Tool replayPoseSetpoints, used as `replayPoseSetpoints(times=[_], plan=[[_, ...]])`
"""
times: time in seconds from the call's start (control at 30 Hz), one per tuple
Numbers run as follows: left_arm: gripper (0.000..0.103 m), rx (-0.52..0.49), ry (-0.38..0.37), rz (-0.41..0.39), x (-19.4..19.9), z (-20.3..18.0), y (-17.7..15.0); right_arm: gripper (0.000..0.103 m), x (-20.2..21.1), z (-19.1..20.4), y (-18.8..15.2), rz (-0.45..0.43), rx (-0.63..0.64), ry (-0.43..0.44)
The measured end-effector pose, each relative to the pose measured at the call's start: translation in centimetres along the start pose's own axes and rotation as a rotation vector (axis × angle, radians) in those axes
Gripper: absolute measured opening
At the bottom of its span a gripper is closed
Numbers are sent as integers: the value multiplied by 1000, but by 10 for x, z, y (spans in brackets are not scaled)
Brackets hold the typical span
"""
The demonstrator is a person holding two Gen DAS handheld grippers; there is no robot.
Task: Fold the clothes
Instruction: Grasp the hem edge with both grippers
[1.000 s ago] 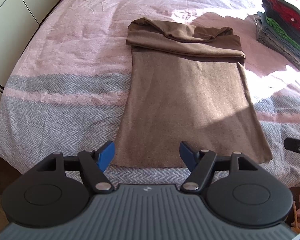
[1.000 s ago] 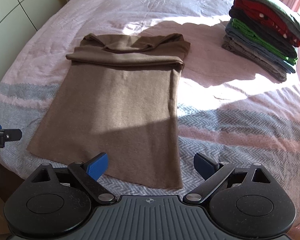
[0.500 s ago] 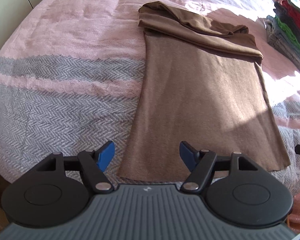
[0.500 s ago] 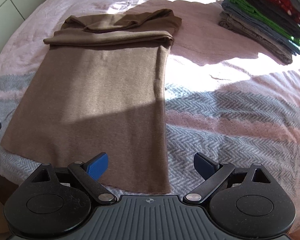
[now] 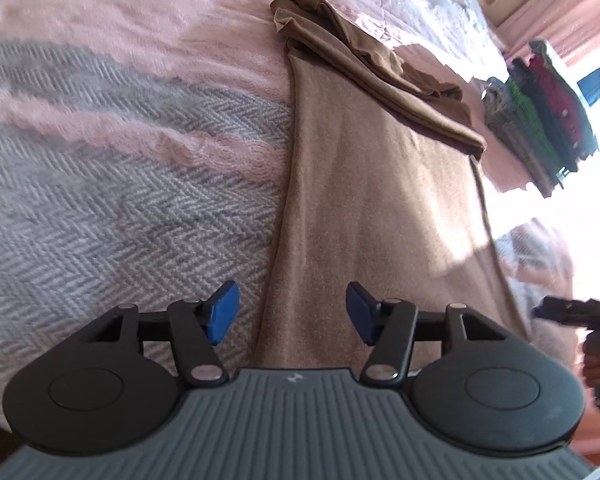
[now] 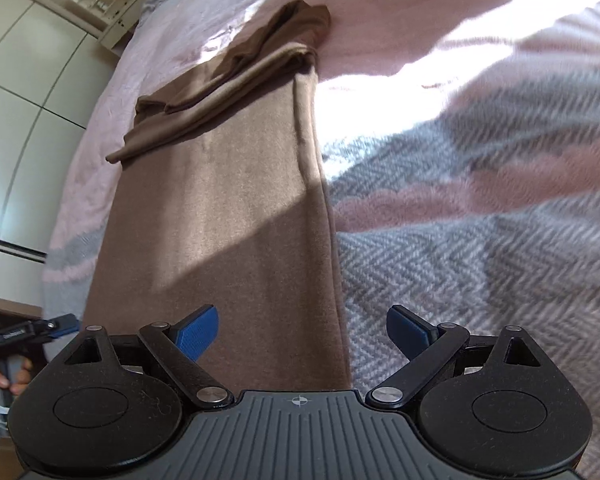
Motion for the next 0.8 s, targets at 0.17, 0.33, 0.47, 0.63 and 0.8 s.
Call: replayPoseSetpoints(times=[0.17, 0.33, 0.47, 0.63, 0.8], plan=[[45, 144, -149, 43, -15, 24, -3, 71, -14, -28, -4, 27, -120, 141], [40, 210, -232, 91, -24, 40, -12, 71, -20, -47, -14, 36, -233, 244], [38, 237, -262, 117, -34, 39, -13, 71, -26, -50, -11, 33, -280, 309], [4, 225, -282, 140, -43, 32, -12, 21, -44, -41, -14, 95, -266, 330], [1, 205, -308, 105, -21, 28, -13, 2, -23, -33, -16, 55, -236, 349]])
Point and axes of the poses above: each gripper's, at about its wrist camera, not at the fingertips, and x roughly against the way its jaws point, z to its left, y to its top, the point moved 7 cm from there along -x, roughly the way its jaws point, and after that the axes turned 7 degrees about y, right-handed, at the moved point
